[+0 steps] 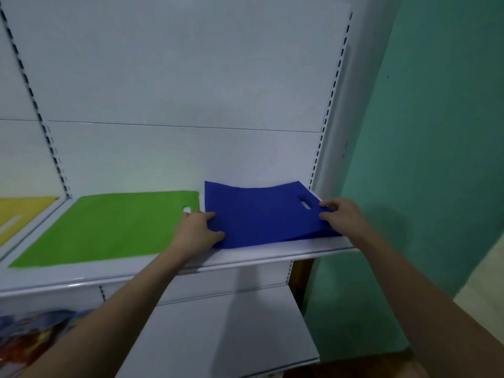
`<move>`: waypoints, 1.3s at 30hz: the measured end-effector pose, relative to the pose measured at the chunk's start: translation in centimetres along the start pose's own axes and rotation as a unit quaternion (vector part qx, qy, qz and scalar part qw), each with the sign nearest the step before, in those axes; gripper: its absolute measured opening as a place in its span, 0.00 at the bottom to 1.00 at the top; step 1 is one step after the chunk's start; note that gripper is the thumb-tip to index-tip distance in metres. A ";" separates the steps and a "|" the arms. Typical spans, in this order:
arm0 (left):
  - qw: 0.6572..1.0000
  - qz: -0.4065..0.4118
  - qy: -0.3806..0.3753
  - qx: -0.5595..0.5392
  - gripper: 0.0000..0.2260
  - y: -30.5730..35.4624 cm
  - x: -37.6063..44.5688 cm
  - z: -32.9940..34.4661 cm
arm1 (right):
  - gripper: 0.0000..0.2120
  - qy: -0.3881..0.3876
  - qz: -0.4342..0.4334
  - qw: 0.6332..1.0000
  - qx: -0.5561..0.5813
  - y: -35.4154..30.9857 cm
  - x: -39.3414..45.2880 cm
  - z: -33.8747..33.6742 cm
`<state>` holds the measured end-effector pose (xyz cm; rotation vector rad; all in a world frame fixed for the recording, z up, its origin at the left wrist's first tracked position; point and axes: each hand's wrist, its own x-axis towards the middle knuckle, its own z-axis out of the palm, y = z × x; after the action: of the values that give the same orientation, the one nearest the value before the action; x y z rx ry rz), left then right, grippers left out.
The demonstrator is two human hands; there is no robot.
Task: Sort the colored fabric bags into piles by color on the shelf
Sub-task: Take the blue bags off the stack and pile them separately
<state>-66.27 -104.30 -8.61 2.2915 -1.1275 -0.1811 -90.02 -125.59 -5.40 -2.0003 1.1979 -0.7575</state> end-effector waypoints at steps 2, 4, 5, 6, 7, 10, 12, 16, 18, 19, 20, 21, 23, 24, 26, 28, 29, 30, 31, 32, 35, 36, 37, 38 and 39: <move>0.998 -0.021 -0.002 0.060 0.29 0.7 0.1 0.2 | 0.16 -0.027 -0.011 0.999 -0.039 0.8 1.2 -0.1; 0.995 -0.035 -0.002 0.089 0.28 1.4 0.3 0.4 | 0.18 -0.043 -0.018 0.996 -0.076 1.4 2.1 -0.2; 0.994 -0.041 0.000 0.098 0.28 1.7 0.4 0.5 | 0.18 -0.050 -0.022 0.994 -0.093 1.6 2.4 -0.3; 0.993 -0.047 0.001 0.104 0.28 2.0 0.4 0.7 | 0.18 -0.055 -0.028 0.992 -0.110 1.8 2.7 -0.5; 0.993 -0.050 0.004 0.110 0.28 2.2 0.4 0.8 | 0.19 -0.060 -0.036 0.990 -0.122 1.9 3.0 -0.6; 0.991 -0.058 0.016 0.117 0.28 2.5 0.2 1.1 | 0.18 -0.074 -0.052 0.987 -0.134 2.2 3.6 -0.9; 0.990 -0.061 0.021 0.125 0.28 2.7 0.0 1.2 | 0.16 -0.072 -0.061 0.983 -0.156 2.3 3.8 -1.1; 0.986 -0.067 0.039 0.145 0.28 3.1 0.2 1.2 | 0.11 -0.054 -0.109 0.982 -0.142 1.0 3.9 -1.3; 0.985 -0.072 0.052 0.149 0.26 3.4 0.3 0.9 | 0.07 -0.079 -0.131 0.983 -0.103 -0.3 3.5 -0.9; 0.984 -0.075 0.056 0.151 0.26 3.5 0.2 0.8 | 0.06 -0.099 -0.140 0.982 -0.081 -1.0 3.2 -0.6; 0.983 -0.079 0.058 0.154 0.25 3.5 0.1 0.5 | 0.06 -0.124 -0.148 0.979 -0.058 -1.8 2.9 -0.1; 0.982 -0.083 0.060 0.158 0.24 3.5 -0.1 0.3 | 0.06 -0.151 -0.153 0.976 -0.042 -2.6 2.5 0.5; 0.978 -0.097 0.068 0.169 0.24 3.1 -0.7 -0.5 | 0.08 -0.205 -0.167 0.964 -0.035 -4.2 1.6 2.0; 0.976 -0.108 0.073 0.173 0.24 2.8 -1.1 -1.0 | 0.09 -0.228 -0.176 0.957 -0.034 -5.0 1.1 3.0; 0.970 -0.134 0.088 0.180 0.24 1.8 -2.2 -2.4 | 0.11 -0.267 -0.201 0.942 -0.026 -6.8 -0.1 5.2; 0.963 -0.164 0.110 0.185 0.23 0.5 -3.9 -4.1 | 0.12 -0.300 -0.233 0.925 -0.018 -8.8 -1.7 7.8; 0.958 -0.182 0.122 0.187 0.23 -0.3 -5.0 -5.0 | 0.12 -0.314 -0.253 0.915 -0.018 -9.9 -2.8 9.2; 0.952 -0.201 0.133 0.189 0.23 -1.1 -6.1 -5.9 | 0.12 -0.327 -0.274 0.904 -0.018 -11.0 -3.9 10.7; 0.946 -0.221 0.141 0.192 0.22 -2.0 -7.4 -6.8 | 0.13 -0.340 -0.297 0.892 -0.017 -12.2 -5.2 12.2; 0.939 -0.240 0.149 0.194 0.22 -2.9 -8.7 -7.7 | 0.14 -0.353 -0.317 0.880 -0.016 -13.3 -6.5 13.6; 0.919 -0.298 0.173 0.193 0.21 -5.4 -13.1 -10.4 | 0.16 -0.393 -0.371 0.841 -0.016 -16.7 -11.0 17.2; 0.912 -0.316 0.178 0.190 0.20 -6.2 -14.6 -11.3 | 0.17 -0.404 -0.389 0.828 -0.016 -17.9 -12.6 18.1; 0.906 -0.331 0.184 0.187 0.19 -6.9 -16.1 -12.2 | 0.16 -0.414 -0.407 0.814 -0.017 -19.1 -14.2 18.9; 0.901 -0.345 0.190 0.182 0.18 -7.7 -17.5 -13.1 | 0.15 -0.424 -0.425 0.800 -0.017 -20.2 -15.8 19.6; 0.895 -0.357 0.200 0.178 0.17 -8.3 -19.0 -13.9 | 0.14 -0.432 -0.442 0.786 -0.015 -21.3 -17.3 20.2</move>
<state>-67.68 -79.81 -4.09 2.8016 -0.0735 0.2381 -70.96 -97.46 -3.16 -2.4588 -0.3148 -0.1032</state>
